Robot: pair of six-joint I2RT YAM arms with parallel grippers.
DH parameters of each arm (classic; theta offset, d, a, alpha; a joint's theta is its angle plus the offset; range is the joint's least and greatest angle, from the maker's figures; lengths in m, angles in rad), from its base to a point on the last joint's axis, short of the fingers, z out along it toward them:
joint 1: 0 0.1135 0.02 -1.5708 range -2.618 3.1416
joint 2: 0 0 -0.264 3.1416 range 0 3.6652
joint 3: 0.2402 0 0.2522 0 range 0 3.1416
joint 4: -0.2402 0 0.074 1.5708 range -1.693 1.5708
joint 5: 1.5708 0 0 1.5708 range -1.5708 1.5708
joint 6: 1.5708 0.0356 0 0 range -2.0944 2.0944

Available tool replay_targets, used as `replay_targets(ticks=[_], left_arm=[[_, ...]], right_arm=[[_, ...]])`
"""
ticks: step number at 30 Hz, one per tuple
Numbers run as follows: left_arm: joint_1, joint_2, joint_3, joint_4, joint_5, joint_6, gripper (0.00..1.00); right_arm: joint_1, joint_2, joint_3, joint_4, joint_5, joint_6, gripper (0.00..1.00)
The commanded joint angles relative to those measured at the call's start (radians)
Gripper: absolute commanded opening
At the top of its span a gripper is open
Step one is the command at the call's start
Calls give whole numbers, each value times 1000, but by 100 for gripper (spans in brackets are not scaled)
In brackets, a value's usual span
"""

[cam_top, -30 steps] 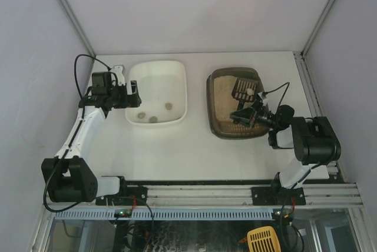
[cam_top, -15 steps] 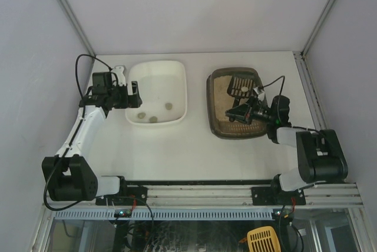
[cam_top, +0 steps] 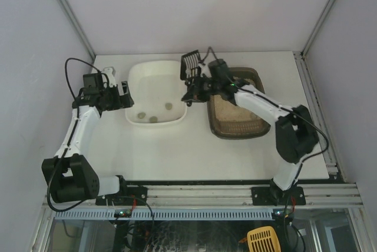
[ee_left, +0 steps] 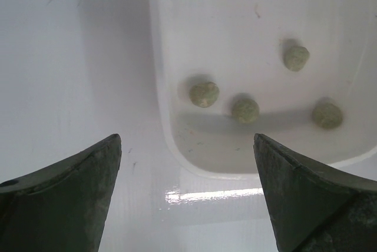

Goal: Clean the litter box

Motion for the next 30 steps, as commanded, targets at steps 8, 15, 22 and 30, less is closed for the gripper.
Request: replay_targets(ticks=[8,15,22,30], left_arm=[[168,16,97,-58,-18,-86,96],[167,-5,97,-55,24,-94,96],[-38,71,349,-143,-228,-121,97],[-519,310,645,-49,-598,-579,100]], right_arm=[[382,524,940,-965,1027,-393,0],[433,574,1057,-975,1249,-449,0],[367,161,703,-821,1281,-362,0],[-69,-573,25,-596,750,-233,0]])
